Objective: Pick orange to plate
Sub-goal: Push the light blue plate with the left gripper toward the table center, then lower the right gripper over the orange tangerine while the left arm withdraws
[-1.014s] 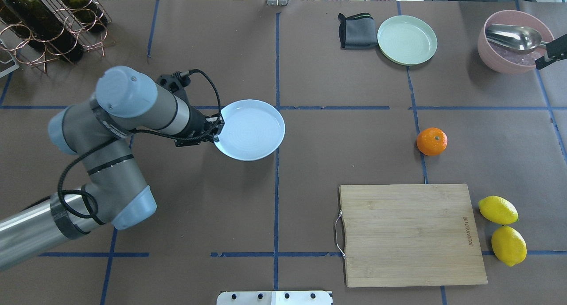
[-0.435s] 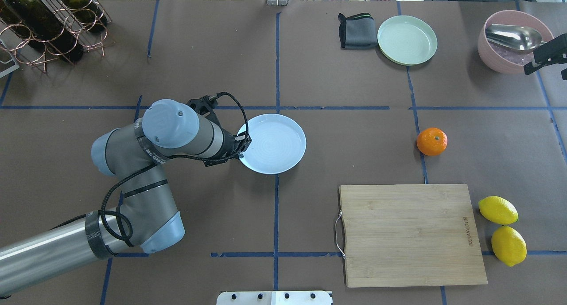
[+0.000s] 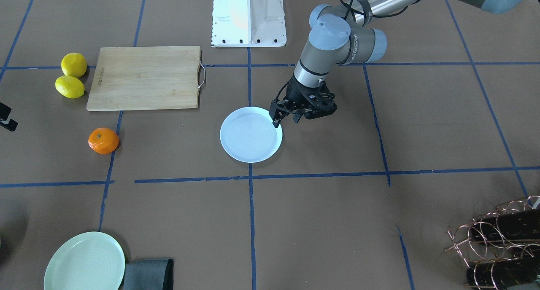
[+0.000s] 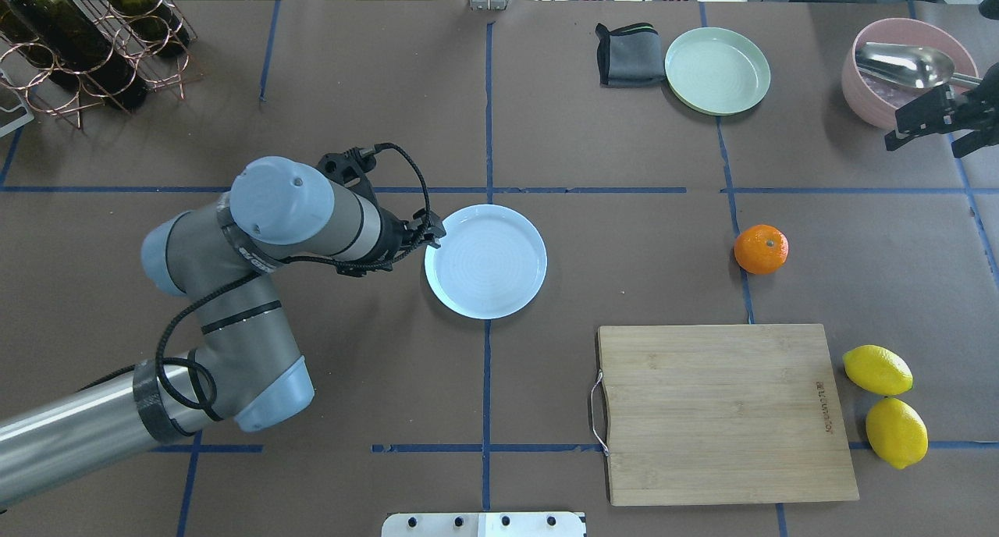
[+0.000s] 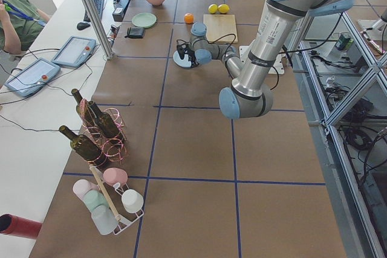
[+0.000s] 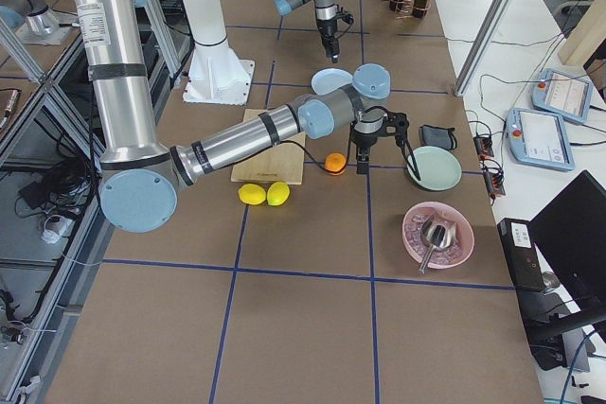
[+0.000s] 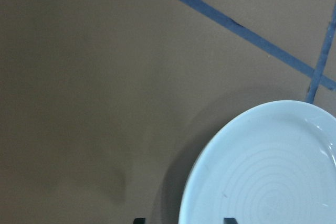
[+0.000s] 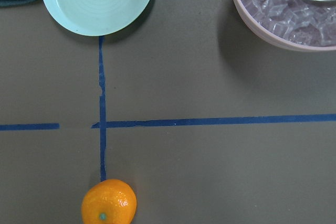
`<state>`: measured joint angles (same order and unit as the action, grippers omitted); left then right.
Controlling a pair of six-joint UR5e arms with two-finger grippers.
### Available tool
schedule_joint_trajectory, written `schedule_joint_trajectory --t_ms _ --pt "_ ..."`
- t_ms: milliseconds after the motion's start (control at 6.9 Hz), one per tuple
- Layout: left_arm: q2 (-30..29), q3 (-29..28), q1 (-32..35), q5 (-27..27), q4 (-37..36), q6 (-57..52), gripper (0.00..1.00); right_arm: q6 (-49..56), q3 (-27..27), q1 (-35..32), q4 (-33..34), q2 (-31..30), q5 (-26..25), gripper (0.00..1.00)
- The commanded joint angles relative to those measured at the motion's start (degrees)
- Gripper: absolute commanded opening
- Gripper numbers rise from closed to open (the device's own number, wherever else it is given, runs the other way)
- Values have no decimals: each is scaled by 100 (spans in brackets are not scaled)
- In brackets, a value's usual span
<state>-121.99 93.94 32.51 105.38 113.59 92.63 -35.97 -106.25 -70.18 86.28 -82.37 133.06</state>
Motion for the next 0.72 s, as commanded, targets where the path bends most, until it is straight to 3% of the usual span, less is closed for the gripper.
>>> schedule_joint_trajectory --t_ms 0,290,580 --pt "105 290 674 280 -649 -1283 100 -1020 17 800 -794 -86 -638 100" --pt "516 851 1159 308 -1136 -2421 100 -1561 26 1522 -1200 -139 -1158 100" --pt "719 907 1432 396 -1137 -2767 100 -1553 104 1971 -1219 -139 -1457 100"
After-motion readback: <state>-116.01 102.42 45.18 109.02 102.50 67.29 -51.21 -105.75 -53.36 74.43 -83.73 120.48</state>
